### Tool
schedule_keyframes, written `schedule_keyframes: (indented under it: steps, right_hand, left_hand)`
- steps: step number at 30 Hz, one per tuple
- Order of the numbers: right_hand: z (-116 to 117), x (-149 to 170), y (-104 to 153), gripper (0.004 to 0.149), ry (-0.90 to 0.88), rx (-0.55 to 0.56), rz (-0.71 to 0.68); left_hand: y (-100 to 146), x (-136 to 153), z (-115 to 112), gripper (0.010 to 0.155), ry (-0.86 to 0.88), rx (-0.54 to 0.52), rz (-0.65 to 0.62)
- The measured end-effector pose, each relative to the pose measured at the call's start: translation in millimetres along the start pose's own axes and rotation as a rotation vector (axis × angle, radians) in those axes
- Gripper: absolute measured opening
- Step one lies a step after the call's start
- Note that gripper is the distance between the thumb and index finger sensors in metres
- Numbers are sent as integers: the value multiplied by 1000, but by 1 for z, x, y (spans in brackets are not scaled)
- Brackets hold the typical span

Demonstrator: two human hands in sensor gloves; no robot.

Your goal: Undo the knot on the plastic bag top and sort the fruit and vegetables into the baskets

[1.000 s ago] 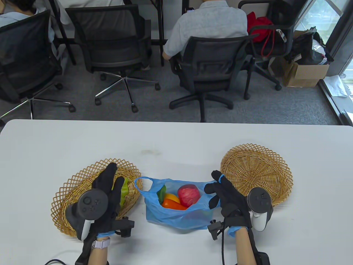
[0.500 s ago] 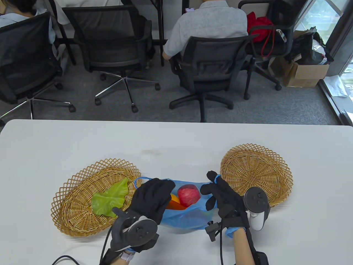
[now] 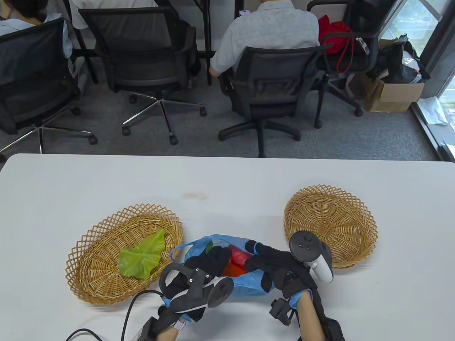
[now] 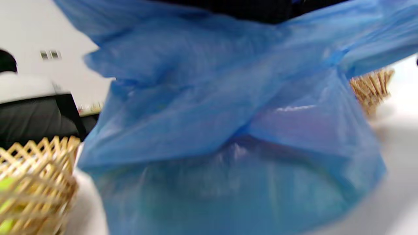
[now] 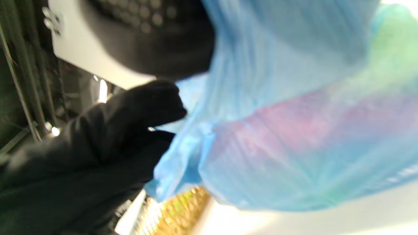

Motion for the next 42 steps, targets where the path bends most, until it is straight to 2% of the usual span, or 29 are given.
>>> schedule_keyframes:
  steps: [1,3,9,19,23,29,34,42]
  right_hand:
    - [1,-1,0,53,26,-14,10]
    - [2,-3,0,52,48,-26,8]
    - [2,-4,0,52,26,-36,-13]
    - [6,-5,-1,52,30,-73,-22]
    - [8,-5,-2,52,42,-70,-14]
    - [1,-1,0,51,69,11,21]
    - [-4,5,0,50,75,62,55]
    - [-12,15,0,48,206,229,121]
  left_hand:
    - [-1,0,-2,70,-10,78,-10]
    - [-1,-2,-5,78,-16,150,-21]
    - [-3,-9,-16,89,-93,169,-46]
    - [-14,-7,-39,93,-64,260,-60]
    - [-16,-9,-46,94,-92,245,-48]
    - [-15,-11,-54,93,-150,158,-18]
    - [-13,-9,-55,77,-125,71,-3]
    - [-9,9,-40,73,13,-6,67]
Point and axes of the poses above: the tracker on the back of each hand, its own x axis roughly to the little-finger side, its own y axis roughly from the fingertips to the wrist, z = x × y, the point moved 1 cm from there along -y, roughly from the wrist to the fingertips, and after that the axes turned 12 degrees about z, right-handed, at the moved point
